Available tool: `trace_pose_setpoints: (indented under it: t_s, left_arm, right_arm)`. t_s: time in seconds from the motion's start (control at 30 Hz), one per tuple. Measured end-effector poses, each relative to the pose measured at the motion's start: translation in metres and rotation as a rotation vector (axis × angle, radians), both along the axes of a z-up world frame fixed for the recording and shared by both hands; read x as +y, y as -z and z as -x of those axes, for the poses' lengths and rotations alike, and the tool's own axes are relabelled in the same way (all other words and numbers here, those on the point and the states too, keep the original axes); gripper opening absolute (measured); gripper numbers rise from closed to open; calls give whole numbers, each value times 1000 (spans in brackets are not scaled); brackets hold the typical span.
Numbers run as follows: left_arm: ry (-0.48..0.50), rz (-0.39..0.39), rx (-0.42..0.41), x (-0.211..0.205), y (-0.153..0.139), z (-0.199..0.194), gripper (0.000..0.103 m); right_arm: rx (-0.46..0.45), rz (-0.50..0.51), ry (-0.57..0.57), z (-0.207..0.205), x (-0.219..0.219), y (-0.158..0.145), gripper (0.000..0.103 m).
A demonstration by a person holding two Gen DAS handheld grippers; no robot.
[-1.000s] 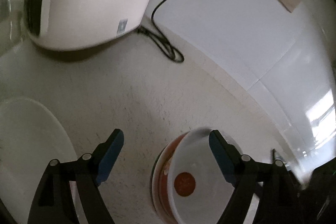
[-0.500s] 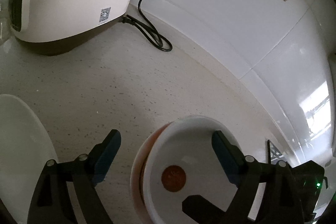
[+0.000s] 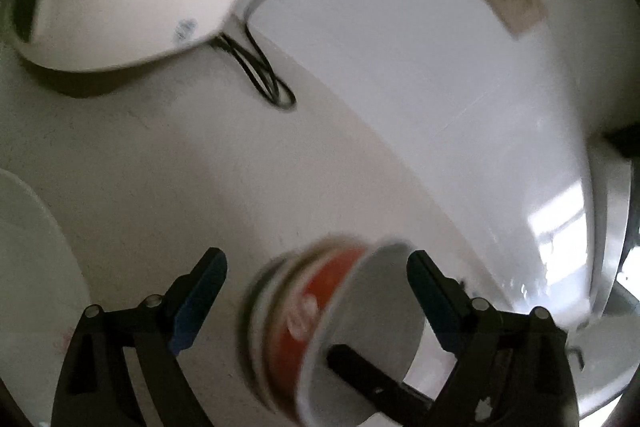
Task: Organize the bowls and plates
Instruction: 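Grip the nested bowl stack with both grippers and lift it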
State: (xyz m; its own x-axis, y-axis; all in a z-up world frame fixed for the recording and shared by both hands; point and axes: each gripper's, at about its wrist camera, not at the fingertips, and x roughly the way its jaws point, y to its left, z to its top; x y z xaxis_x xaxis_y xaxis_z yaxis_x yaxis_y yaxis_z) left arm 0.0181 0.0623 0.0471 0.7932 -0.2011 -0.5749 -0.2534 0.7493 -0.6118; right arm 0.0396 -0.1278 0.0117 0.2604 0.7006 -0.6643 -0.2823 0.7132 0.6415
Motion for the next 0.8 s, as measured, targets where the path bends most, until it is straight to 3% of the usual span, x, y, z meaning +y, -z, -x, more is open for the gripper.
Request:
trace_pose_setpoints:
  t_s: [0.07, 0.17, 0.27, 0.33, 0.5, 0.6, 0.8]
  left_arm:
    - [-42, -39, 0, 2, -3, 3, 93]
    - [-19, -48, 60, -4, 6, -7, 93]
    - [16, -45, 141, -5, 20, -18, 93]
    - [26, -47, 177, -7, 27, -23, 93]
    - [65, 34, 188, -5, 41, -30, 91]
    - [67, 2, 185, -9, 43, -33, 90]
    - [68, -3, 178, -11, 46, -32, 89]
  right_arm:
    - [-19, 10, 22, -1, -6, -5, 40]
    - [-11, -7, 29, -4, -11, -7, 40]
    - [15, -29, 21, -5, -11, -6, 49]
    - [51, -43, 6, -4, -8, -3, 62]
    - [66, -50, -15, 0, 2, 0, 68]
    - [105, -85, -28, 0, 7, 8, 74]
    - [111, -122, -31, 0, 5, 9, 75]
